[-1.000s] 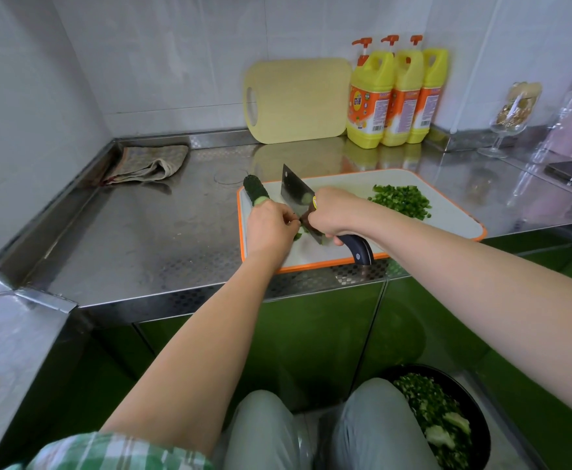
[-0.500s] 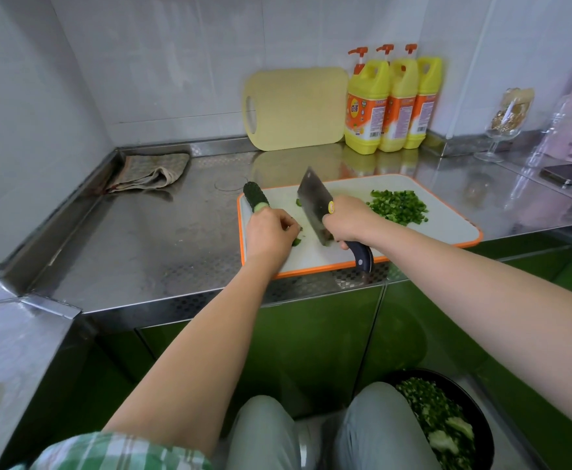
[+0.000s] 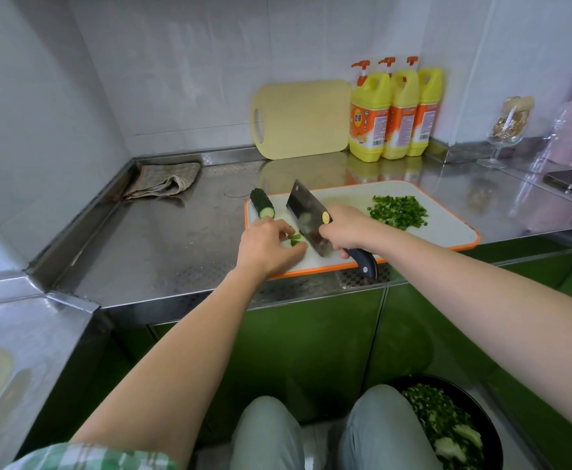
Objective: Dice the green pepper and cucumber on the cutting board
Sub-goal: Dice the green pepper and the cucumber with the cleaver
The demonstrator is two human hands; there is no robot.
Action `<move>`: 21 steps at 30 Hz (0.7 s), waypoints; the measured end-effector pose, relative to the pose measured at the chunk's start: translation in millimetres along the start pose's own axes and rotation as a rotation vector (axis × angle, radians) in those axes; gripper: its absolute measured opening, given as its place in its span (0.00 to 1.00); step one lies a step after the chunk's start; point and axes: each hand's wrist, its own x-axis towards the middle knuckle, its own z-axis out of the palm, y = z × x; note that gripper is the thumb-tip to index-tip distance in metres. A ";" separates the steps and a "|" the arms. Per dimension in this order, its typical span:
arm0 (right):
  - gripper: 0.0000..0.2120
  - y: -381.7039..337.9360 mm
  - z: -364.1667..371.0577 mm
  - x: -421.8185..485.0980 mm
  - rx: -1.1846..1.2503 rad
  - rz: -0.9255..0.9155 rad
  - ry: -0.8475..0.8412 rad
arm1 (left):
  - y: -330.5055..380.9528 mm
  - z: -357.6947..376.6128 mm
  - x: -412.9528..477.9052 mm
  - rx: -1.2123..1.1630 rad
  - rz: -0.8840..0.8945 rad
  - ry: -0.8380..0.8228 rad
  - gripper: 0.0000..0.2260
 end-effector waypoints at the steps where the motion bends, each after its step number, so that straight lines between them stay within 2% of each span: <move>1: 0.06 2.1 -2.8 -0.1 -0.007 0.016 -0.001 | 0.7 0.2 -0.6 0.044 0.022 -0.010 0.16; 3: 0.04 6.9 -10.3 -1.7 -0.028 0.054 0.005 | 2.8 -0.4 -0.6 0.063 0.027 -0.018 0.15; 5: 0.06 13.2 -17.2 -3.3 -0.037 0.089 0.023 | 4.1 -1.0 0.5 0.024 0.010 -0.010 0.11; 9: 0.05 20.0 -23.9 -9.9 -0.004 0.075 0.051 | 10.7 1.3 2.3 -0.042 -0.004 -0.005 0.08; 15: 0.10 2.1 -21.7 -19.2 -0.011 -0.034 0.035 | 9.7 5.9 4.9 -0.080 0.009 0.024 0.14; 21: 0.08 -9.2 -16.4 -20.4 -0.054 -0.044 0.002 | 5.9 5.9 4.1 -0.060 0.018 0.056 0.10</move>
